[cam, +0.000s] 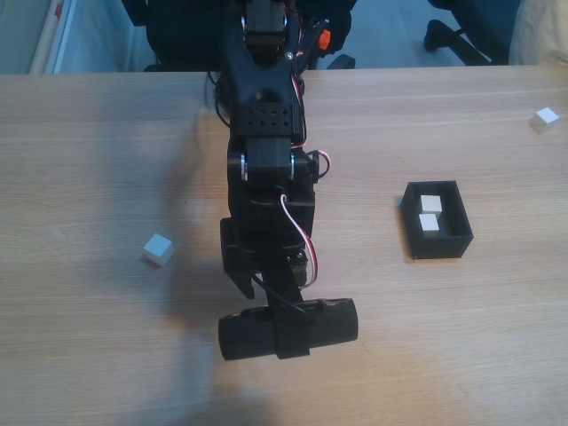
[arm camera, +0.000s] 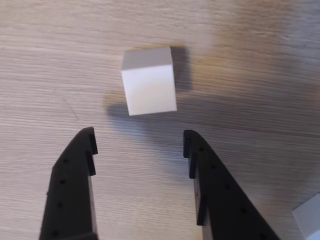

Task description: Pick blocks and place them in the box.

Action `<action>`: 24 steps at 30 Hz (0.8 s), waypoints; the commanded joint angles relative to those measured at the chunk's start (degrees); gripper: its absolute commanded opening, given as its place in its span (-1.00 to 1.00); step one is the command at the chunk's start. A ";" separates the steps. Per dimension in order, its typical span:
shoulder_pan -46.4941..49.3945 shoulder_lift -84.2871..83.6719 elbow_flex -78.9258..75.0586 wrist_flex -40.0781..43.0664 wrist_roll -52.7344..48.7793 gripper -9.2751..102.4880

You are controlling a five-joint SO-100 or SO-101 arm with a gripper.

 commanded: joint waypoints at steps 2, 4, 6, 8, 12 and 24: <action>-0.70 -0.97 -5.01 -0.35 0.35 -0.51; -0.79 -1.93 -6.24 0.79 0.18 -0.52; -0.79 -2.72 -7.12 1.14 0.53 -0.52; -0.79 -3.16 -7.91 1.49 1.05 -0.53; -0.88 -4.75 -11.43 4.13 1.58 -0.55; -0.62 -6.68 -14.33 6.24 -0.35 -0.60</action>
